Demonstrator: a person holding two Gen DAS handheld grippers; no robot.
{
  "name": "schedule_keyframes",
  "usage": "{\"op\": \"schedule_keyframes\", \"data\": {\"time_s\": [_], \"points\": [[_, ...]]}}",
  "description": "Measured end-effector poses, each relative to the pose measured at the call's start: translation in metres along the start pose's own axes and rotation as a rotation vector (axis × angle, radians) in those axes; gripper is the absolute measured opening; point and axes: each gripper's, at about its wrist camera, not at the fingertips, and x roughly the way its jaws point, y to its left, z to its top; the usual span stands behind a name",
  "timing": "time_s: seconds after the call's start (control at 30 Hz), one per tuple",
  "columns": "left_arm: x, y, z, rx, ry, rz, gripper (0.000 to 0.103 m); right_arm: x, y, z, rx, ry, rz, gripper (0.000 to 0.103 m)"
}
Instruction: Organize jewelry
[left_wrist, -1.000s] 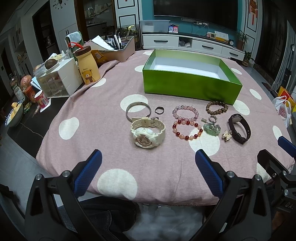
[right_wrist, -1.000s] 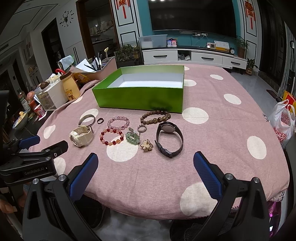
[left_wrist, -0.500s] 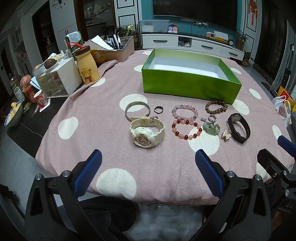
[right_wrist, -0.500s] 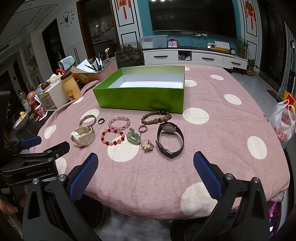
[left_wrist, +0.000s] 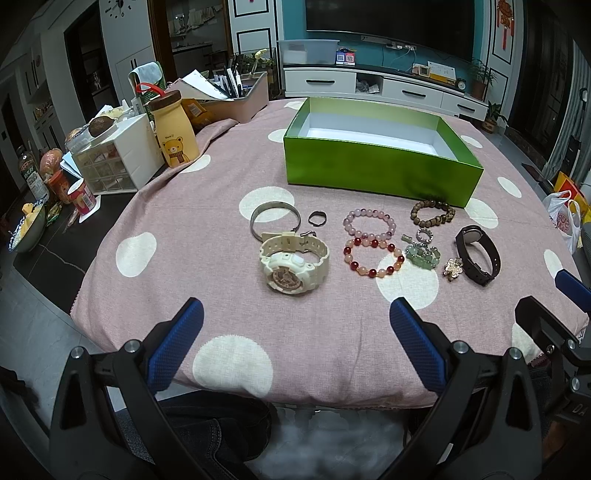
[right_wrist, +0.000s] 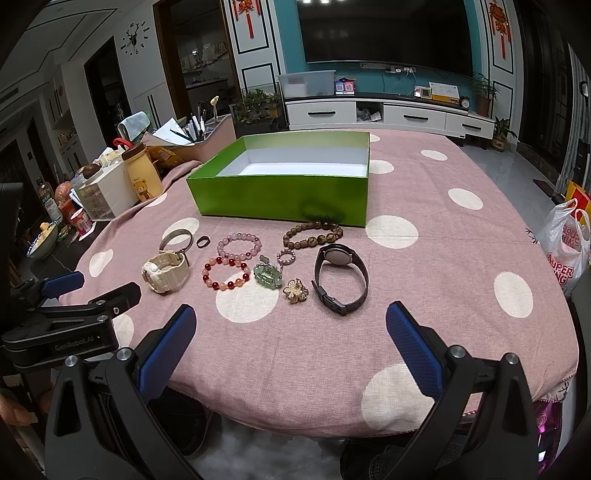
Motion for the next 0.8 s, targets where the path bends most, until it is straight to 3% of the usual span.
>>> {"op": "schedule_keyframes", "data": {"time_s": [0.8], "points": [[0.0, -0.0005, -0.0011, -0.003, 0.002, -0.004, 0.101, 0.0034, -0.0002, -0.0002, 0.001, 0.002, 0.0, 0.102]]}}
